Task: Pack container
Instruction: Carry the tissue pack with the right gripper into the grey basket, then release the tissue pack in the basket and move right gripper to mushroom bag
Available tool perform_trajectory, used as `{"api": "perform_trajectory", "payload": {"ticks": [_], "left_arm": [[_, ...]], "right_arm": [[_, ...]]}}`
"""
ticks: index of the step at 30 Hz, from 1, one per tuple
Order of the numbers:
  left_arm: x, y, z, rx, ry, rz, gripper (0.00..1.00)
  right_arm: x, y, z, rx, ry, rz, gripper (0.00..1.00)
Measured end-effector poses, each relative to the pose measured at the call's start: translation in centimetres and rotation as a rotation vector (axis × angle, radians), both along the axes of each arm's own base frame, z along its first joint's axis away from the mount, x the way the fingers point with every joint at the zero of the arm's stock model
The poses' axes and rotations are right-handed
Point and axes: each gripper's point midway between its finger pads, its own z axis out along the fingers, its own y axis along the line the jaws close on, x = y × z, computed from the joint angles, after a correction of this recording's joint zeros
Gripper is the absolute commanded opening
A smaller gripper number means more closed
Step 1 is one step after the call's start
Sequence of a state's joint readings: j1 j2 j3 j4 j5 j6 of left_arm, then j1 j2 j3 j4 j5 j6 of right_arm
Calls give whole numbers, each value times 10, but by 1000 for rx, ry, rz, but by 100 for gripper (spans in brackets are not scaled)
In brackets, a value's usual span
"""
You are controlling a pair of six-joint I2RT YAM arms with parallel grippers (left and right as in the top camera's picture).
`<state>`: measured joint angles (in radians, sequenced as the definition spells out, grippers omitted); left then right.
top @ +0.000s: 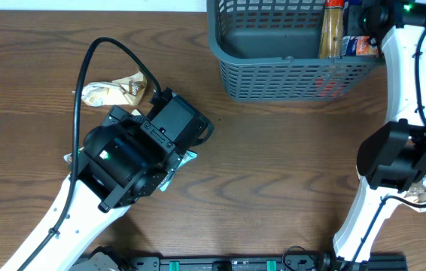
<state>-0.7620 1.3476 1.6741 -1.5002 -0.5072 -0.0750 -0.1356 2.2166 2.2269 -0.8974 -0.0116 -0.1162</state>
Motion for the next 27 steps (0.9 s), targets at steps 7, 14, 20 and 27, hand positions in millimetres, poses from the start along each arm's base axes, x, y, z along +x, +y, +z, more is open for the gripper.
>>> {"api": "perform_trajectory", "payload": {"ticks": [7,14,20,27], "left_arm": [[0,0,0,0,0,0,98],[0,0,0,0,0,0,99],[0,0,0,0,0,0,99],[0,0,0,0,0,0,99]], "right_arm": [[-5,2,-9,7,25,8,36],[-14,3,-25,-5,83,30,52],[-12,3,-25,-15,77,45,65],[0,11,3,-17,6,67,86]]}}
